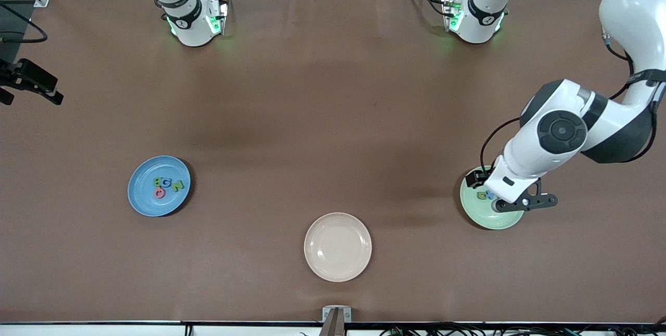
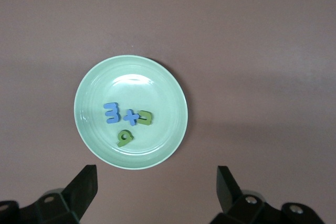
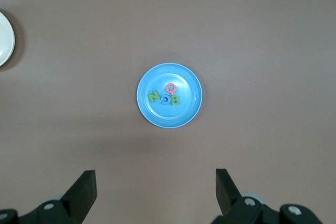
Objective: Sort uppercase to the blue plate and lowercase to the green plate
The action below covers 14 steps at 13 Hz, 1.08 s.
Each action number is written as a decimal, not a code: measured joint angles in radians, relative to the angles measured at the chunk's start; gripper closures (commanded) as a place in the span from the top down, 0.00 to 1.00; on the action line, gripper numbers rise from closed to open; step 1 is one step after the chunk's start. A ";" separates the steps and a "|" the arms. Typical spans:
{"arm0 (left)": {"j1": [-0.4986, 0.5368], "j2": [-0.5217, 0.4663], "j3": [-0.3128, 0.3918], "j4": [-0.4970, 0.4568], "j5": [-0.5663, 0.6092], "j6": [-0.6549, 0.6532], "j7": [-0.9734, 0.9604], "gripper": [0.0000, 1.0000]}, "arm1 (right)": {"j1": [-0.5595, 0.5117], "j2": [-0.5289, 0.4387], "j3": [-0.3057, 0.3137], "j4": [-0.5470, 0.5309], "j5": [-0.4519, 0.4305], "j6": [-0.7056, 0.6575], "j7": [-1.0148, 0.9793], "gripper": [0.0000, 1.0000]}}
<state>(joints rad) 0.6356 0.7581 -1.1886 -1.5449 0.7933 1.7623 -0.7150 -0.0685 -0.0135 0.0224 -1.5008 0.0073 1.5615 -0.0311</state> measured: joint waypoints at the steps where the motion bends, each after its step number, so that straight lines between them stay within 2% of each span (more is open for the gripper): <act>1: 0.001 0.000 -0.015 0.021 -0.006 -0.021 0.010 1.00 | 0.000 0.000 0.000 0.000 0.000 0.000 0.000 1.00; 6: 0.001 0.000 -0.101 0.097 -0.009 -0.118 0.016 1.00 | 0.000 0.000 0.000 0.000 0.000 0.000 0.000 1.00; 9: -0.014 0.001 -0.106 0.104 -0.009 -0.120 0.043 1.00 | -0.001 0.000 -0.008 -0.002 0.000 -0.007 0.000 1.00; 11: -0.071 -0.002 -0.057 0.131 -0.011 -0.120 0.085 1.00 | -0.001 0.000 -0.009 -0.002 -0.001 -0.022 0.000 1.00; 14: -0.224 -0.041 0.101 0.194 -0.079 -0.120 0.109 1.00 | -0.001 0.000 -0.008 -0.002 -0.007 -0.041 0.000 1.00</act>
<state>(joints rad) 0.4113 0.7175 -1.0880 -1.3505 0.7139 1.6427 -0.6062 -0.0696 -0.0133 0.0143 -1.5031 0.0000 1.5200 -0.0313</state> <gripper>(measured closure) 0.000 0.000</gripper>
